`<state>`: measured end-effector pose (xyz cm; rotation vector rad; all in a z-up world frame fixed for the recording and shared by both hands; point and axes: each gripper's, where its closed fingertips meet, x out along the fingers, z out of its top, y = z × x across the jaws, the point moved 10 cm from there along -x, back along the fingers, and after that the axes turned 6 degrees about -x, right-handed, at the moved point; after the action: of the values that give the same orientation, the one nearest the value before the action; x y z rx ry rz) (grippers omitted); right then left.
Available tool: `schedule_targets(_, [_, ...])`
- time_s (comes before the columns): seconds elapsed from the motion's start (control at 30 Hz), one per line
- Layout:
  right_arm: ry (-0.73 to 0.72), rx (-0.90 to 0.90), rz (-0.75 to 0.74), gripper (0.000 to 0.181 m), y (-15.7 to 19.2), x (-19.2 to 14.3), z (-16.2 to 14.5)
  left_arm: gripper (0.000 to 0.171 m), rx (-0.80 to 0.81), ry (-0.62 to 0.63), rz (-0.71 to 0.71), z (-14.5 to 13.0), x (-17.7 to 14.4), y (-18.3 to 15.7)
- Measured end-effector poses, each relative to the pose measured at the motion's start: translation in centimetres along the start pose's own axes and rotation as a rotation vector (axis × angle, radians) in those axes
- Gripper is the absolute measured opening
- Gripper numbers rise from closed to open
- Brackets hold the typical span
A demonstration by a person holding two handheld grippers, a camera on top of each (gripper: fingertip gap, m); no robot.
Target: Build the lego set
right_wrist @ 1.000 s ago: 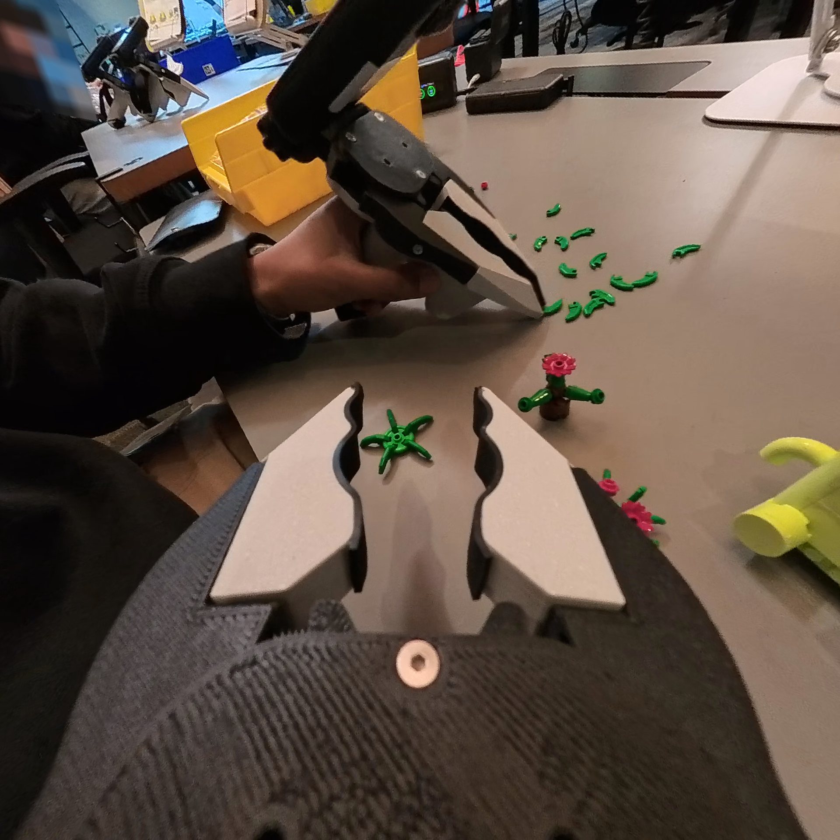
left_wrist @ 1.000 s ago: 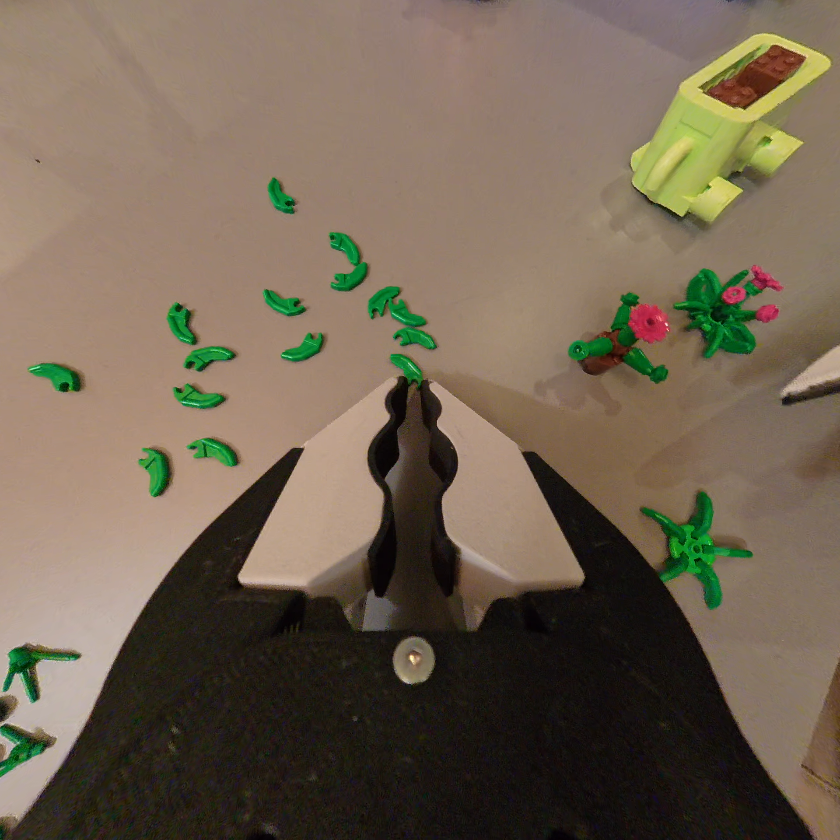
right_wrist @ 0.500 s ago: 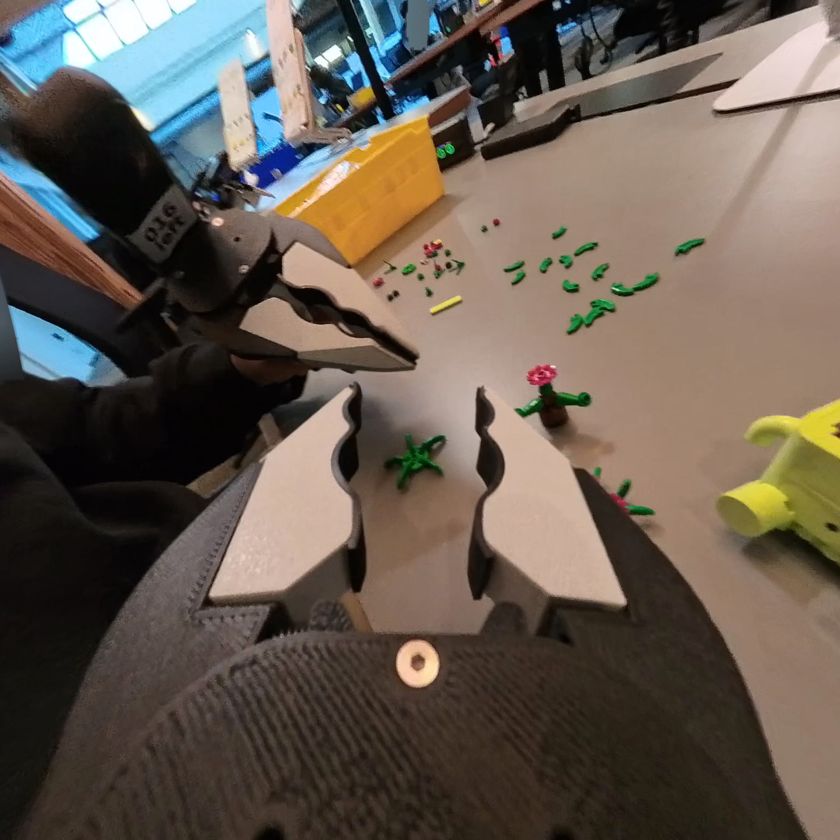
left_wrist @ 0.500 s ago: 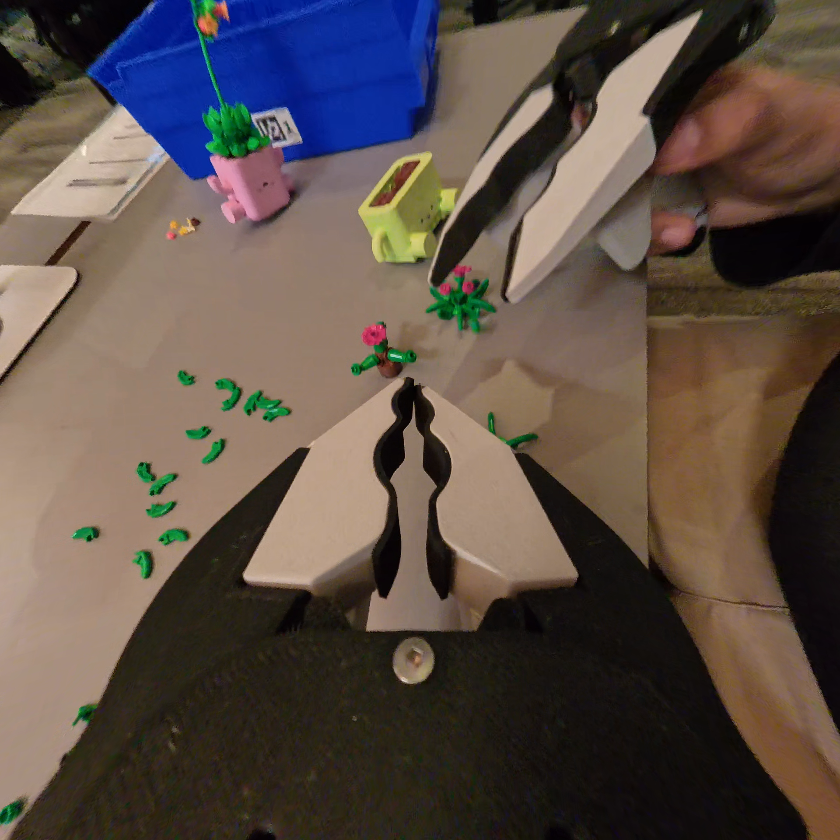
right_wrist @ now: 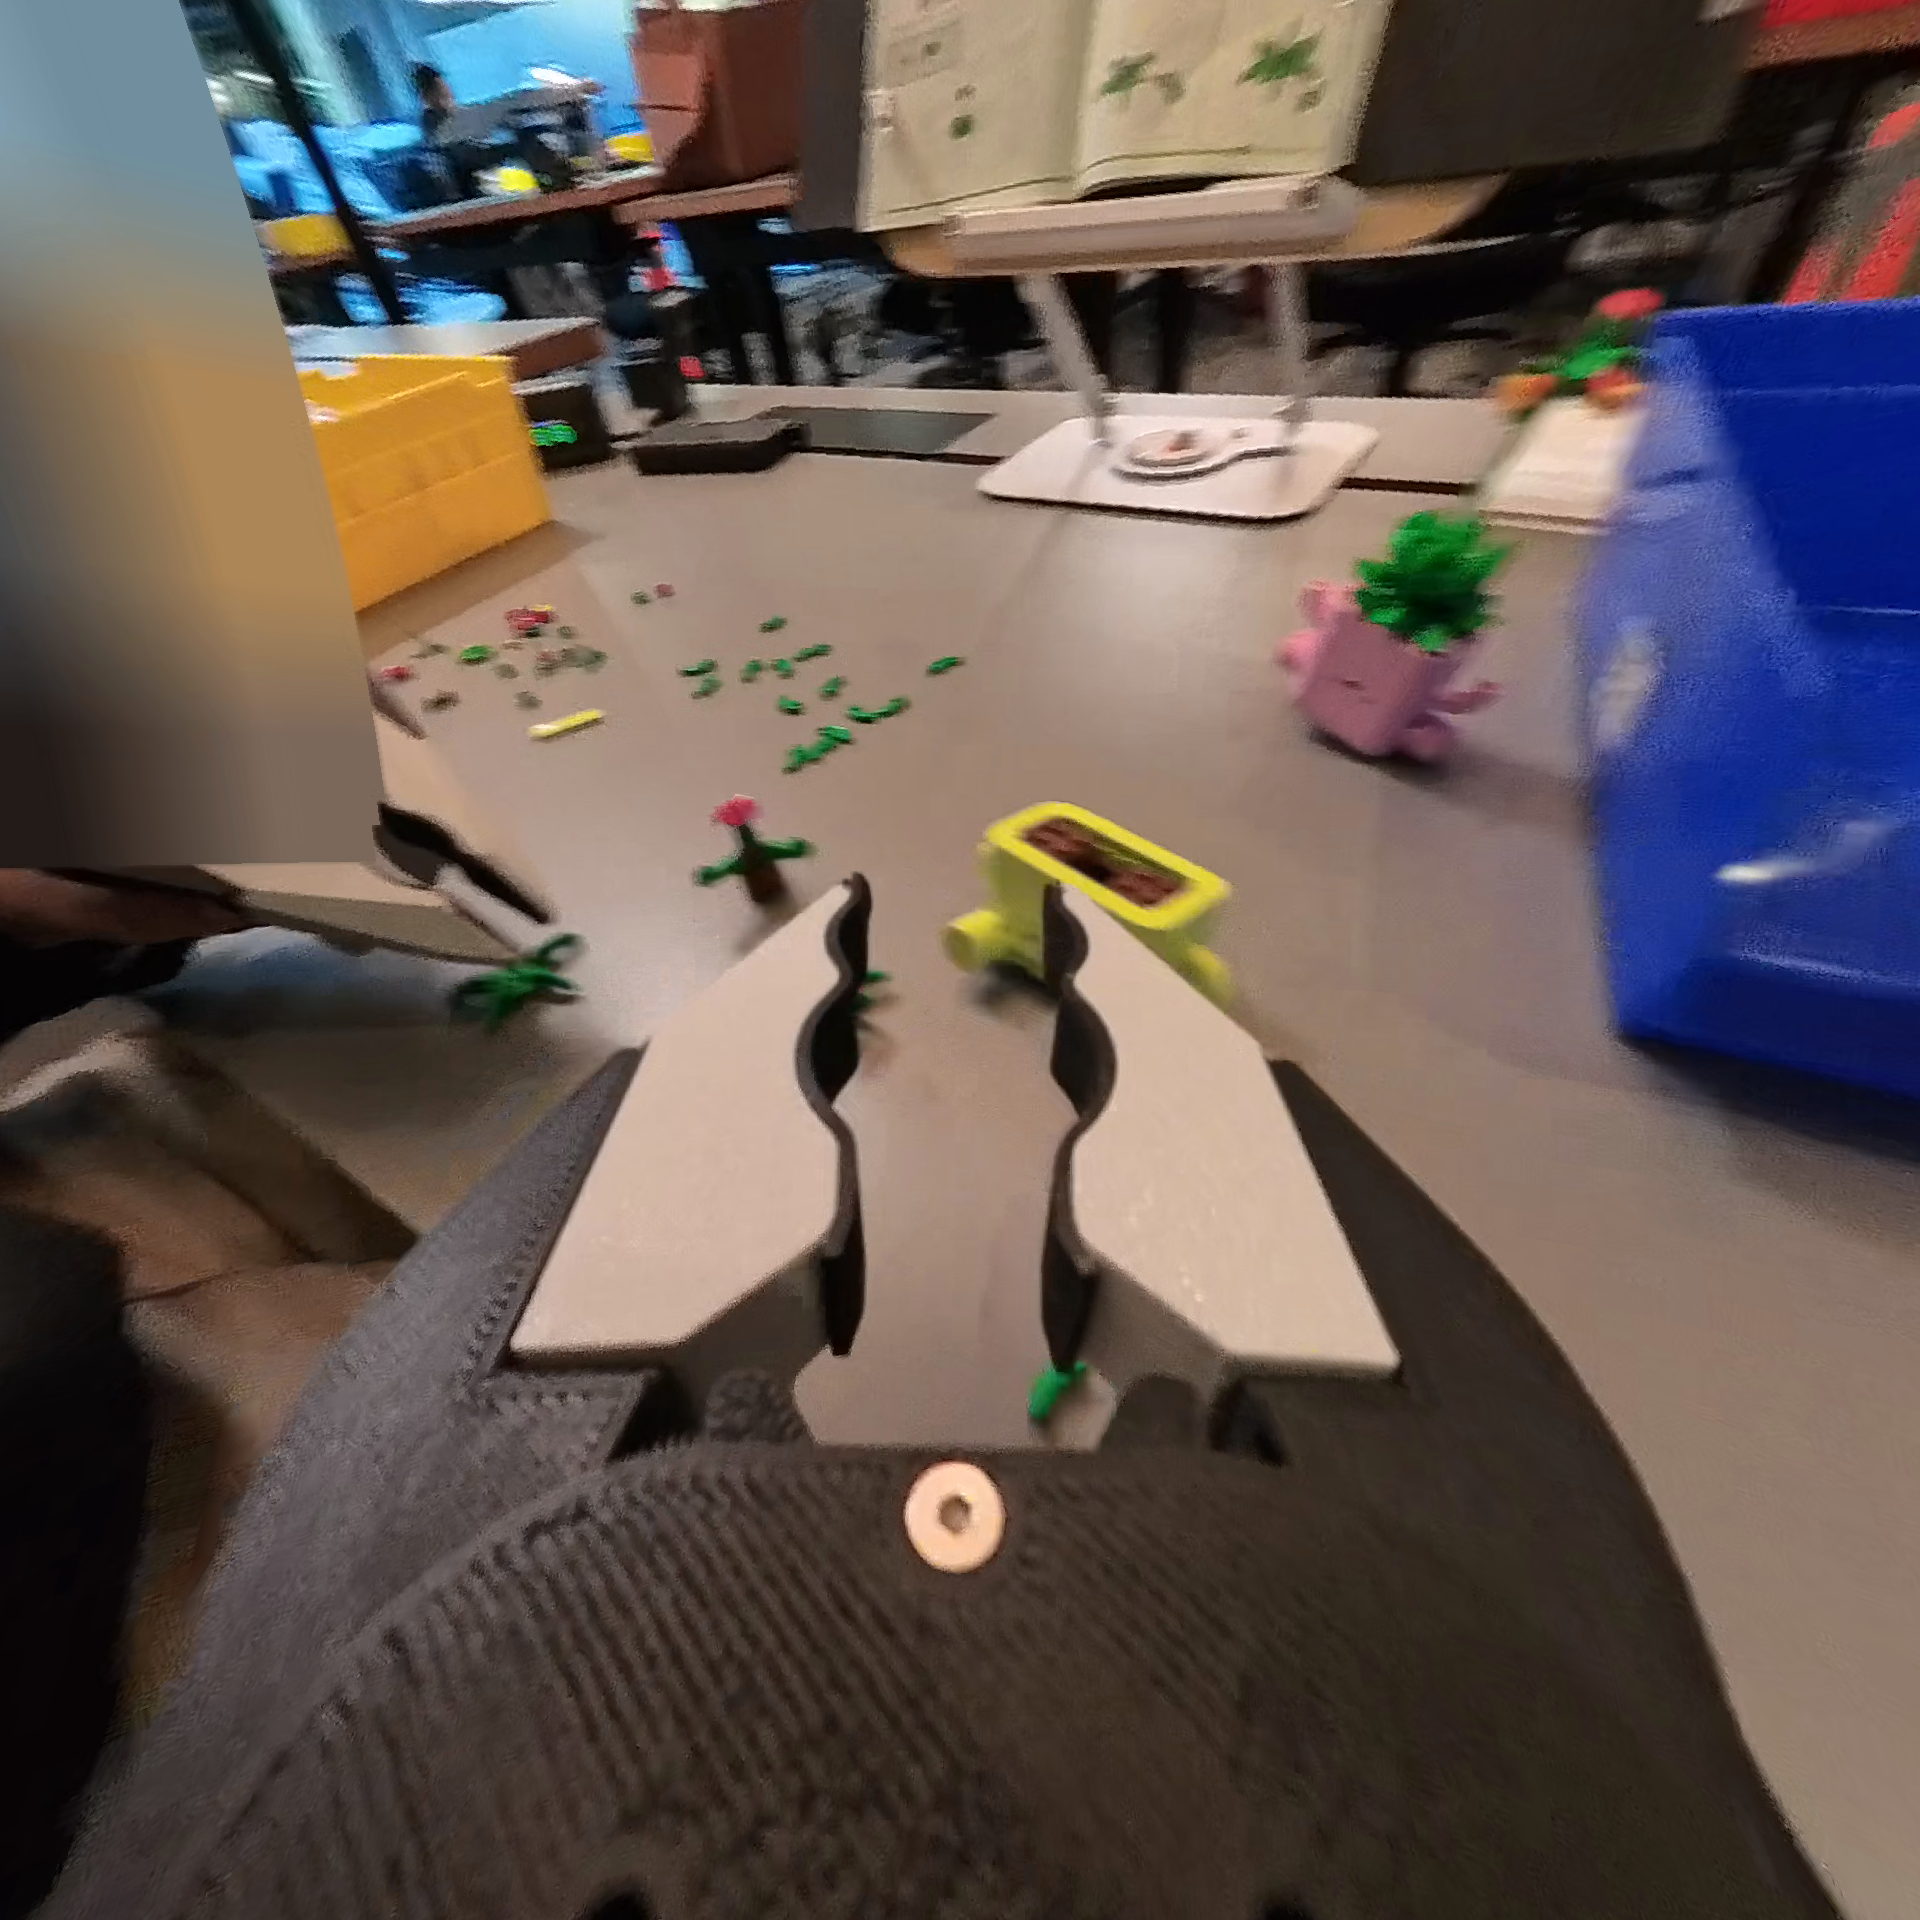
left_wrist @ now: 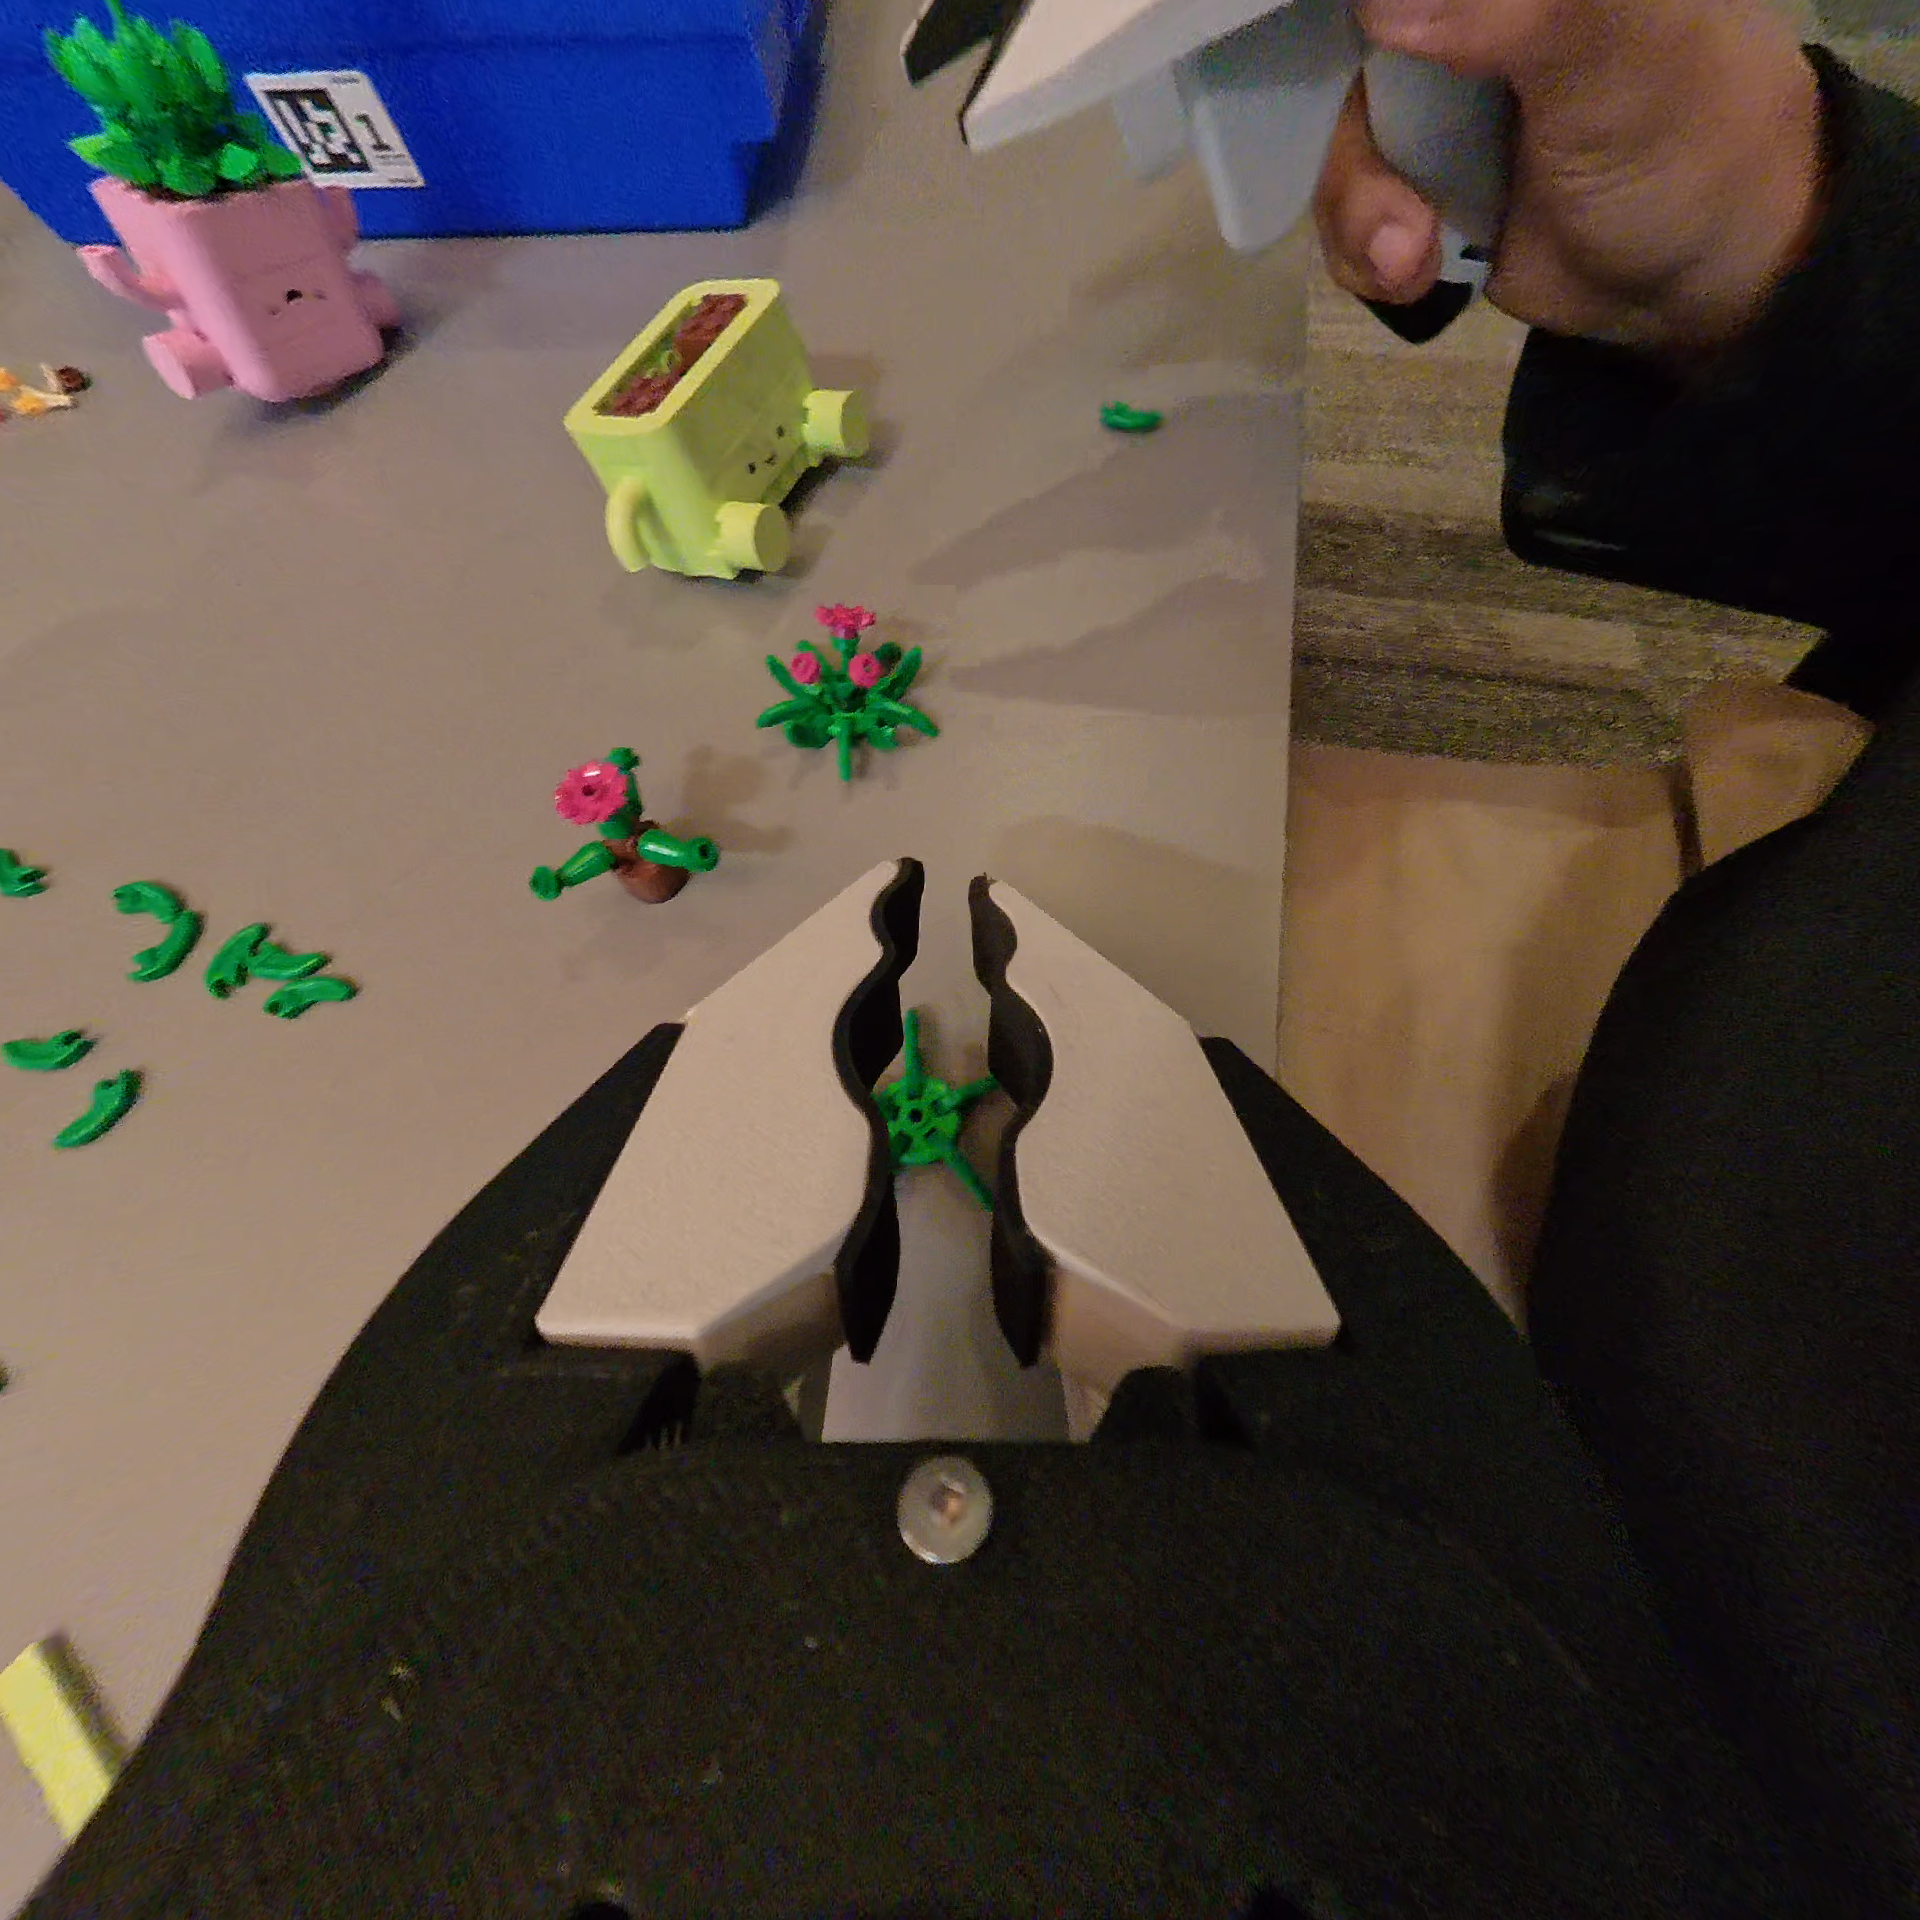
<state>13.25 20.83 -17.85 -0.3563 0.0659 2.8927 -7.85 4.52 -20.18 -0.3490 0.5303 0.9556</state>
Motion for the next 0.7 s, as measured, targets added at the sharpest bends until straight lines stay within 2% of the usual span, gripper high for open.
schedule_targets(0.1, [0.051, -0.058, -0.188, 0.032, -2.6, -2.7, -0.9, 0.008, -0.003, -0.005, -0.010, 0.4, 0.6, -0.8])
schedule_targets(0.23, [0.061, -0.027, -0.288, 0.032, -5.1, -6.3, -1.7, 0.008, -0.014, -0.022, -0.022, 0.8, 1.1, -1.3])
schedule_targets(0.27, [0.054, -0.001, -0.249, 0.032, -5.4, -6.8, -1.8, 0.008, -0.019, -0.024, -0.025, 0.9, 1.1, -1.4])
schedule_targets(0.33, [0.082, 0.047, -0.071, 0.035, -5.3, -6.9, -2.3, 0.008, -0.028, -0.033, -0.031, 1.0, 1.3, -1.4])
schedule_targets(0.4, [0.208, 0.052, 0.067, 0.035, -4.8, -6.0, -3.5, 0.008, -0.038, -0.039, -0.036, 1.1, 1.5, -1.5])
schedule_targets(0.47, [0.323, -0.016, 0.097, 0.031, -4.0, -5.0, -4.7, 0.008, -0.039, -0.042, -0.035, 1.2, 1.6, -1.6])
schedule_targets(0.57, [0.410, -0.095, 0.090, 0.033, -3.1, -3.8, -5.5, 0.008, -0.031, -0.052, -0.030, 1.2, 1.6, -1.8])
schedule_targets(0.7, [0.430, -0.096, 0.103, 0.036, -2.9, -3.3, -6.0, 0.008, -0.035, -0.071, -0.034, 1.2, 1.4, -1.8])
